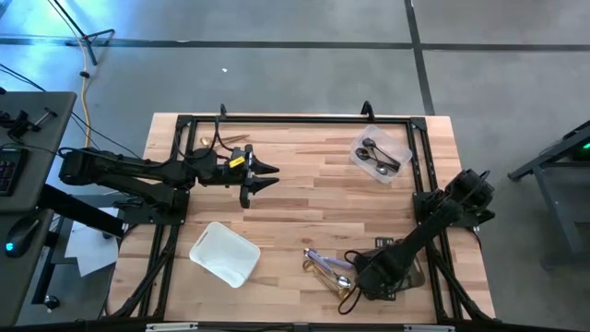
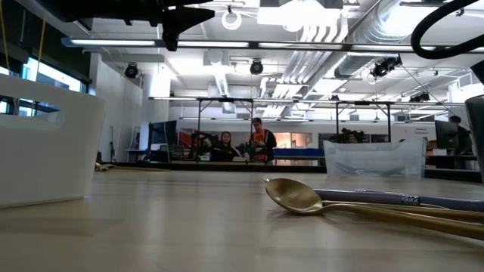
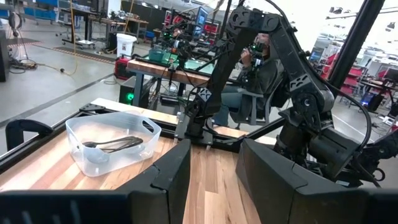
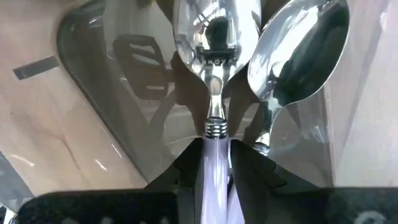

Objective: Sort silverware by color (type)
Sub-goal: Put the violet spoon into the black bin

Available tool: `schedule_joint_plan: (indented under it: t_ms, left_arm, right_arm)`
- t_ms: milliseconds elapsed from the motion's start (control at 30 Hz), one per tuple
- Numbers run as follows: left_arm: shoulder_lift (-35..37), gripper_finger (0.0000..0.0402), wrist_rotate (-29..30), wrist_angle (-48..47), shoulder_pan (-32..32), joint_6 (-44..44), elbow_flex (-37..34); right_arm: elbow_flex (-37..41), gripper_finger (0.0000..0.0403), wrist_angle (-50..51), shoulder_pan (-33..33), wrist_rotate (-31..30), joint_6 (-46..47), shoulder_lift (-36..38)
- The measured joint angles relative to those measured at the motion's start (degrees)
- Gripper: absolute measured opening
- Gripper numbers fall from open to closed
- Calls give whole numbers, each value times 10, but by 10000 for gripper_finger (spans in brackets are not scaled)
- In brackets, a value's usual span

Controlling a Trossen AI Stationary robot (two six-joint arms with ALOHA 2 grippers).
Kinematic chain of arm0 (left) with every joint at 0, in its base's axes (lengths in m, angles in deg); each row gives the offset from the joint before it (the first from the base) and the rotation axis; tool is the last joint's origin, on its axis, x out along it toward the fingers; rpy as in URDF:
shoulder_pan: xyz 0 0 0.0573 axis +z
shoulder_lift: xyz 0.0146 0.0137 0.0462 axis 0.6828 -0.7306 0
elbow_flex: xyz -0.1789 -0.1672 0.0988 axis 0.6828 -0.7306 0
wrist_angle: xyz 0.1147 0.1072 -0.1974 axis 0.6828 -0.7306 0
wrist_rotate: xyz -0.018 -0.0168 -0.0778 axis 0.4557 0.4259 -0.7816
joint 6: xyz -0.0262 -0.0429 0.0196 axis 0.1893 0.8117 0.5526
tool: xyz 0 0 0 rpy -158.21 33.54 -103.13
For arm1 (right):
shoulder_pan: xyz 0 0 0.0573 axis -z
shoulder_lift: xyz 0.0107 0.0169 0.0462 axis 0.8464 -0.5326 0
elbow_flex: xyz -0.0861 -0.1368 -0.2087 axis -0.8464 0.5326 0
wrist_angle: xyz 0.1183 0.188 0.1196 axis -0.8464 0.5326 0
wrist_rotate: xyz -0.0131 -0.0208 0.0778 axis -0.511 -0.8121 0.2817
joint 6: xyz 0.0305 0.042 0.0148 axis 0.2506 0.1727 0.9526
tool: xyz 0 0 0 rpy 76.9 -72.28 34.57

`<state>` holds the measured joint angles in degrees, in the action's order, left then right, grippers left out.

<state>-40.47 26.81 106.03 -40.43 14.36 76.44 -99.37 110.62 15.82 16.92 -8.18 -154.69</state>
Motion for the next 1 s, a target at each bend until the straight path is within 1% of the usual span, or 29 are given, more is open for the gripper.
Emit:
schedule_joint_plan:
  t_ms: [233, 367, 467, 667, 767, 867, 1000]
  left_arm:
    - [0, 138, 0, 0, 0, 0, 0]
    - [0, 138, 0, 0, 0, 0, 0]
    - [0, 138, 0, 0, 0, 0, 0]
    - [0, 138, 0, 0, 0, 0, 0]
    - [0, 138, 0, 0, 0, 0, 0]
    - [0, 138, 0, -1, 0, 0, 0]
    - [0, 138, 0, -1, 0, 0, 0]
  right_arm:
    - [0, 66, -1, 0, -5, 4, 0]
    - [0, 71, -1, 0, -9, 38, 0]
    - [0, 89, -1, -2, -8, 41, 0]
    - [0, 148, -1, -11, -5, 35, 0]
    - [0, 170, -2, -12, -5, 24, 0]
    - [0, 179, -1, -12, -11, 11, 0]
    - [-14, 181, 3, -15, -13, -17, 9]
